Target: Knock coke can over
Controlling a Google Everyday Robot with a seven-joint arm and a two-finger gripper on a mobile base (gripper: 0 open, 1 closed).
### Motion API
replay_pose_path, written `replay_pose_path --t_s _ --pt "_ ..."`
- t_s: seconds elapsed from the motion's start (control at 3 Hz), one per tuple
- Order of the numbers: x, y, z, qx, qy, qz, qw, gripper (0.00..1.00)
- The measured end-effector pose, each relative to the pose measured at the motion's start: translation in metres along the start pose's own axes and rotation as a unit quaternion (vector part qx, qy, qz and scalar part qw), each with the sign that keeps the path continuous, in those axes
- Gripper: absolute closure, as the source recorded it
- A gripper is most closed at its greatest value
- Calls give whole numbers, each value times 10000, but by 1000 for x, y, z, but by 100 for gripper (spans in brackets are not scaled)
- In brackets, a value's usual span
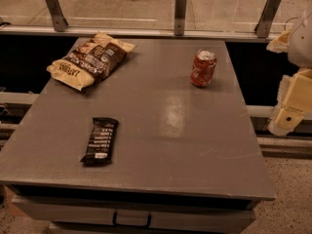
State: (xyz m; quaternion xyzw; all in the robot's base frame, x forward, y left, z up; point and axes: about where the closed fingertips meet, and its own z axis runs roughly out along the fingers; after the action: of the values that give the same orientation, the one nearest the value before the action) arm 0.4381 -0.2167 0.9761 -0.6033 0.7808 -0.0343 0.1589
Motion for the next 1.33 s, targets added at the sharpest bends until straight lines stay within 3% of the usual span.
replay_pose_path --t_s 0.33,0.67,1.0,1.33 --pt "0 0 0 1 -1 0 10000 0" --pt "0 -12 9 102 -252 201 9994 0" --pt "-4 -42 33 210 -760 535 9954 0" --pt "-25 -75 65 283 -1415 801 9863 0"
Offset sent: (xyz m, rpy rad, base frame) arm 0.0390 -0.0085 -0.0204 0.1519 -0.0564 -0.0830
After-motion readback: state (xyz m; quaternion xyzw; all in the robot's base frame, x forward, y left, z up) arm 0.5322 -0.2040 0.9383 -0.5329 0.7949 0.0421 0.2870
